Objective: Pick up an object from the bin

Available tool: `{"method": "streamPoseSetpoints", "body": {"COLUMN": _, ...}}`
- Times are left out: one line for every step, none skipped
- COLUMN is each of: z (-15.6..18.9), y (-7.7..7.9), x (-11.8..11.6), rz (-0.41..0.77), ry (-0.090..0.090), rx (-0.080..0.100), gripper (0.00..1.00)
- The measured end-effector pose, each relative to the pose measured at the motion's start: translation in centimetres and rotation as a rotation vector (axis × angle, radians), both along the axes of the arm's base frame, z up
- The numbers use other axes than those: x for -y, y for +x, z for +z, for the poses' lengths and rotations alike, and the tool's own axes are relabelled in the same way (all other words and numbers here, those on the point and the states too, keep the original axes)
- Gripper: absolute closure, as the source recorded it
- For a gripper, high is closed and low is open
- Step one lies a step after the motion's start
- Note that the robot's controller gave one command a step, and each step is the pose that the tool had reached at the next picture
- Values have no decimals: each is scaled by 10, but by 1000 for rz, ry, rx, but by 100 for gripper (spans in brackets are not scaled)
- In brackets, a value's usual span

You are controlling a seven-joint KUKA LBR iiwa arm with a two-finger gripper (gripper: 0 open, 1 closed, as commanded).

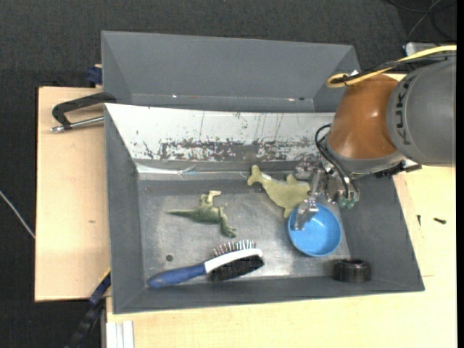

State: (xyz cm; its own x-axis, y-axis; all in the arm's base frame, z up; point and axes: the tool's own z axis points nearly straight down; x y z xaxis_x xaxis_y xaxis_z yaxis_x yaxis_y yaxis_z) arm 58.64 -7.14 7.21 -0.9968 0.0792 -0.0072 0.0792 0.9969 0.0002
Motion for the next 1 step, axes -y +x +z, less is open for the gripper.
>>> {"method": "streamPoseSetpoints", "body": {"z": 0, "y": 10, "x": 46, "rz": 139, "ry": -1, "rx": 1, "gripper": 0}}
